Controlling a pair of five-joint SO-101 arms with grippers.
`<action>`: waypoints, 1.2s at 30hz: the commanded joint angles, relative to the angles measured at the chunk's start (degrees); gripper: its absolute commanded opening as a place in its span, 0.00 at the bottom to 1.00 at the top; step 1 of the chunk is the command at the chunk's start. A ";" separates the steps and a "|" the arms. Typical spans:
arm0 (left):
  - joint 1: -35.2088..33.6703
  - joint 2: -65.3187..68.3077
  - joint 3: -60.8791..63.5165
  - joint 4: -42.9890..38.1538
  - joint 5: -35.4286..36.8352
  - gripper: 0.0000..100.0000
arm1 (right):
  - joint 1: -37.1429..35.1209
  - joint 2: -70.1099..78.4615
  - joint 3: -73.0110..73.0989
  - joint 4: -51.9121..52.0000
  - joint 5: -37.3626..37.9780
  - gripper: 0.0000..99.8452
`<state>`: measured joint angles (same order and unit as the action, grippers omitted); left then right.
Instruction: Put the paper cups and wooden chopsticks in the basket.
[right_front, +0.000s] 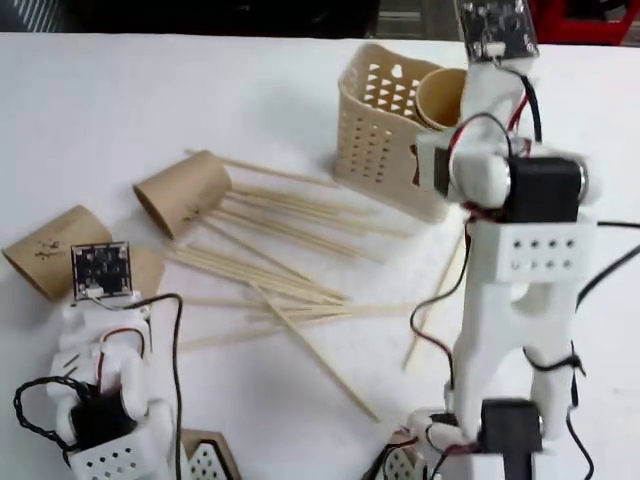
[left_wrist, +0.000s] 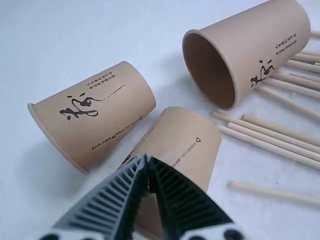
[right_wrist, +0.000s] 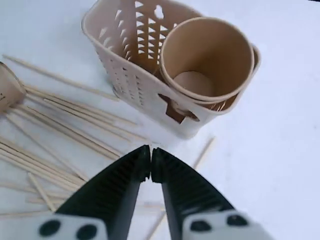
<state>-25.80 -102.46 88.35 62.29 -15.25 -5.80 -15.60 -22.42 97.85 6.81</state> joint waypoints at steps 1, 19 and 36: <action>0.04 -0.31 -0.79 -1.49 0.26 0.03 | -3.21 -6.73 7.21 0.22 0.53 0.02; -0.75 -0.31 -14.77 9.85 0.62 0.20 | -18.15 -33.36 60.84 -24.04 0.53 0.02; -6.37 0.22 -16.35 15.47 4.22 0.35 | -17.98 -35.65 74.73 -35.65 0.53 0.02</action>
<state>-31.60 -103.25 75.87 77.32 -11.65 -23.74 -49.98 52.66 63.03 6.81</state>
